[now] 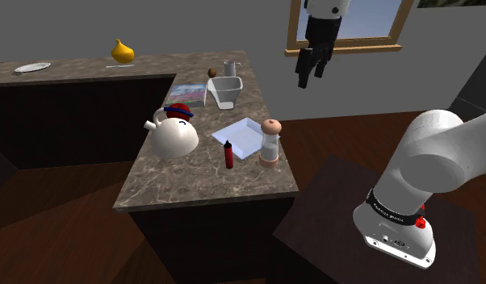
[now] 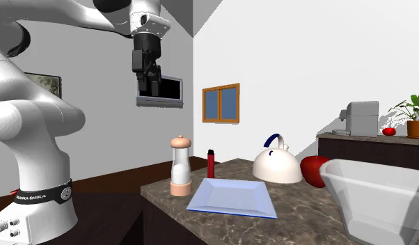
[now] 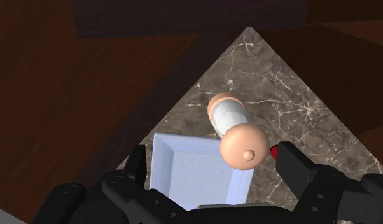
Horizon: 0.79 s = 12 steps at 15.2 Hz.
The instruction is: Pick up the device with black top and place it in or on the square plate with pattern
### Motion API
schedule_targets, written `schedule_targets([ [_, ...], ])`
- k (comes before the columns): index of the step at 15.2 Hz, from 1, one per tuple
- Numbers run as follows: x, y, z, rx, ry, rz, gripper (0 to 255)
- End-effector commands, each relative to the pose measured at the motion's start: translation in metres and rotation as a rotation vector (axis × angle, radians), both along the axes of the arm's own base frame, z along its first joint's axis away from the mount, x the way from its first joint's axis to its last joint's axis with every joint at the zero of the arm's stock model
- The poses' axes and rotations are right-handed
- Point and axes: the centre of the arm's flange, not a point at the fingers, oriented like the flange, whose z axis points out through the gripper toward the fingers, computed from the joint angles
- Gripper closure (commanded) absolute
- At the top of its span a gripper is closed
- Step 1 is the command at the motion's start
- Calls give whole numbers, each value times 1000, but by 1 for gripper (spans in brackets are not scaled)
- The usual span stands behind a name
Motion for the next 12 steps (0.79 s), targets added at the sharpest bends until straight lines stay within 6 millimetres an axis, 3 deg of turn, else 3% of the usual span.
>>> schedule_targets([
  [1,0,0,0,0,0,0,0],
  [12,86,73,-89,13,0,57,0],
])
